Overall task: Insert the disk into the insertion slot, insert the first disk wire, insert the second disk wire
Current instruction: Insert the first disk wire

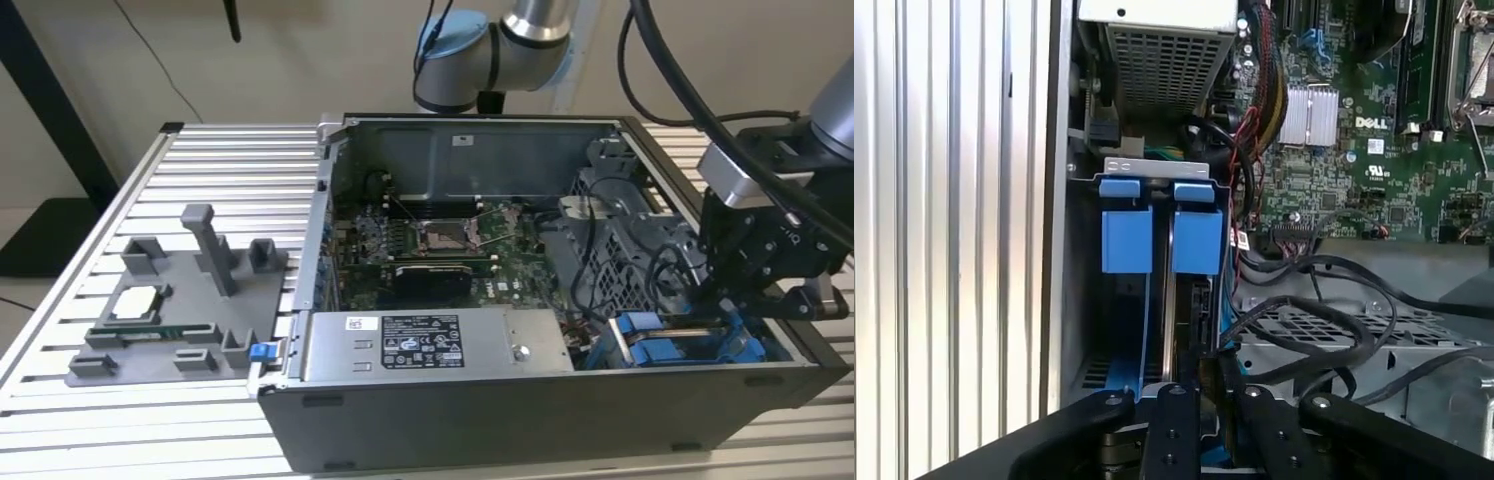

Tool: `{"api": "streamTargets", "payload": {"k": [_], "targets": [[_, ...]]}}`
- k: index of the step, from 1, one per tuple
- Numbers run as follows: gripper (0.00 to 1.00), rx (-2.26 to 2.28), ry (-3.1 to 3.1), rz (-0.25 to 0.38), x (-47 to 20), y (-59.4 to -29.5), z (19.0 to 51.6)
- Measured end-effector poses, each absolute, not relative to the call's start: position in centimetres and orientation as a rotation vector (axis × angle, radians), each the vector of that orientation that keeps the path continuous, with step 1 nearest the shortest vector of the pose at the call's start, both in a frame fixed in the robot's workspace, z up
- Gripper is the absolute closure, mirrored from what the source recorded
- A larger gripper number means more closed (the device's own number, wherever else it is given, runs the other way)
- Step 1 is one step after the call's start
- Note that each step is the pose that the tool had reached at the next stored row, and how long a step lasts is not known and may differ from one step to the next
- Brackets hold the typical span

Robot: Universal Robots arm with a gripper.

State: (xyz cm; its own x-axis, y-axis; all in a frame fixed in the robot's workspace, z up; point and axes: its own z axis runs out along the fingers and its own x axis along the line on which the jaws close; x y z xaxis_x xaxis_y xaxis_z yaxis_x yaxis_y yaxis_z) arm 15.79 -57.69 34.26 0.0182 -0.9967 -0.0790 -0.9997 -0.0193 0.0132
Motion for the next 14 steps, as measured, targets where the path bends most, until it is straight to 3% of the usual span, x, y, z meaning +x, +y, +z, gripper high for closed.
{"api": "streamTargets", "payload": {"k": [14], "targets": [[1.0, -2.206, 2.165, 0.105, 16.11, -57.56, 33.86]]}}
